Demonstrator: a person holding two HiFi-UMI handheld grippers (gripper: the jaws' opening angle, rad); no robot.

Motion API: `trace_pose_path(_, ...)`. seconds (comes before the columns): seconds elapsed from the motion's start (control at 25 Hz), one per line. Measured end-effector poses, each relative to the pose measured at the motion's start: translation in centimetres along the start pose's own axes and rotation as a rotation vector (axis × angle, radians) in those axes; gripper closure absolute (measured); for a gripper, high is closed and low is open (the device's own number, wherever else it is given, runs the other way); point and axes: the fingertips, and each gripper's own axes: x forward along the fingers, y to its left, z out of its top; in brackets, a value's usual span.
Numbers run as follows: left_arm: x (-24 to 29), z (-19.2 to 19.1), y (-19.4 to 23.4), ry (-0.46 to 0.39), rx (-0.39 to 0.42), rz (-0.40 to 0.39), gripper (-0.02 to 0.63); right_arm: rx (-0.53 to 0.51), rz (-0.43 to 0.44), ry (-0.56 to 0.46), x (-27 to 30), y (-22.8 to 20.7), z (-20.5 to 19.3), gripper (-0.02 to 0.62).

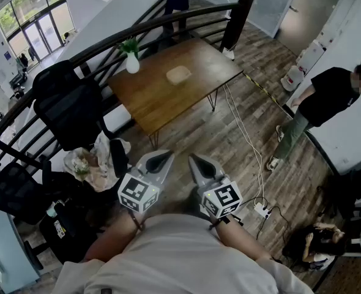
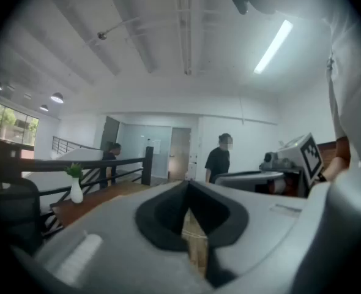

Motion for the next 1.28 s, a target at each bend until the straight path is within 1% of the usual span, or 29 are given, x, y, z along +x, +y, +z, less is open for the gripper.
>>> trace_pose_path(0.48, 0.9, -0.5, 0.9, 0.004, -0.018, -0.009, 0.603, 0.003, 0.006, 0.008, 1.3, -0.7, -0.2, 0.589)
trace_pose_path(0.68, 2.4, -0.6, 1.7, 0.006, -0.029, -0.002, 0.603, 0.027, 0.009, 0.009, 2.2, -2.6, 0.0, 0.589)
trace_pose_path(0.76, 3.4, -0.8, 2.2, 0.009, -0.036, 0.000, 0.603, 0.019, 0.009, 0.003, 2.8, -3.8, 0.1, 0.589)
trace_pose_path(0.88, 5.8, -1.0, 2.9, 0.013, -0.040, -0.004, 0.603, 0.007, 0.011, -0.001, 3.6, -6.0, 0.1, 0.589)
trace_pose_path(0.96, 8.0, -1.0, 3.4, 0.018, -0.040, -0.003, 0.603, 0.019, 0.007, 0.004, 4.0, -8.2, 0.1, 0.589)
trace_pose_path(1.16, 15.0, -0.5, 4.3, 0.030, -0.039, -0.008, 0.603, 0.032, -0.002, -0.002, 4.7, -15.5, 0.9, 0.589)
trace_pose_path(1.28, 20.0, -0.5, 4.6, 0.036, -0.049, -0.013, 0.603, 0.045, 0.014, 0.003, 5.1, -20.1, 1.1, 0.589)
